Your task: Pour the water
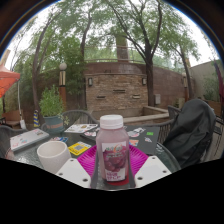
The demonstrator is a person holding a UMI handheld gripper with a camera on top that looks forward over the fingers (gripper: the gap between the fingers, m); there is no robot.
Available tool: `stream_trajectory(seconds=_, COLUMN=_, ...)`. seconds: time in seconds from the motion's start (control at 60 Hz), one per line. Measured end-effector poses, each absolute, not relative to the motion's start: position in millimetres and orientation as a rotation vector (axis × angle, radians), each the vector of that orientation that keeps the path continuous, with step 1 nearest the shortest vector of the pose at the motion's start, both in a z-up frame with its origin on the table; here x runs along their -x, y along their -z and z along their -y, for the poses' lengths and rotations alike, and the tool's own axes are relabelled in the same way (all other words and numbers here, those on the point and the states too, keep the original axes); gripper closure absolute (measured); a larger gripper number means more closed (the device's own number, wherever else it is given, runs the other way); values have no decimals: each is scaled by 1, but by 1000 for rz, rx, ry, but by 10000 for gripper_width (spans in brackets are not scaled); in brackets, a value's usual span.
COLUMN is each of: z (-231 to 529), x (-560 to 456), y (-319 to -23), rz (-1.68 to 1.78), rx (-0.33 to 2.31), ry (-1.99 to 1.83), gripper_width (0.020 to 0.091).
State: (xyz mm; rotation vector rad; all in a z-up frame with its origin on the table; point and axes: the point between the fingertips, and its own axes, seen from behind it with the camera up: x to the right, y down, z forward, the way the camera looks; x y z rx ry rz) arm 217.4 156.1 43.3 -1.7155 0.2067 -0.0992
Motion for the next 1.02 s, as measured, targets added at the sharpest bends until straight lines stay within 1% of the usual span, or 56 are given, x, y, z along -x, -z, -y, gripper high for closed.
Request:
stream_trajectory(seconds=0.05, z=-158, x=-218, y=-47, rz=-211, rx=1716, ry=100, gripper_width=662)
stream_trajectory(seconds=0.067, z=-157, x=-217, y=-43, rz=-213, rx=1714, ry=101, gripper_width=662)
stream_trajectory(seconds=0.1, z=-159, x=-217, y=-45, rz=-217, rx=1715, ry=102, gripper_width=643)
stream_trajectory(seconds=0.233, z=-159, x=-216, y=-44, rz=-213, rx=1733, ry=112, gripper_width=525)
stream_trajectory(seconds=0.267, z=-152, x=-216, y=-40, rz=-217, rx=1750, ry=125, gripper_width=462)
stream_trajectory(seconds=0.317, z=-146, x=-214, y=-38, rz=-209, rx=1771, ry=129, gripper_width=324)
stream_trajectory(seconds=0.35, z=-138, x=-210, y=-38, rz=-207, rx=1780, ry=125, gripper_width=249)
stream_trajectory(seconds=0.433, z=-116, x=-204, y=-41, rz=-197, rx=1797, ry=143, gripper_width=264)
stream_trajectory(seconds=0.517, z=-93, x=-192, y=-54, rz=-176, rx=1794, ry=160, gripper_width=267)
stream_trajectory(seconds=0.717, z=6, x=-152, y=-86, rz=-174, rx=1786, ry=140, gripper_width=264)
stream_trajectory(seconds=0.9, z=94, x=-117, y=-105, rz=-151, rx=1787, ry=126, gripper_width=264)
stream_trajectory(seconds=0.967, z=122, x=-110, y=-118, rz=-159, rx=1757, ry=146, gripper_width=263)
stream_trajectory(seconds=1.017, z=140, x=-104, y=-122, rz=-183, rx=1738, ry=154, gripper_width=267)
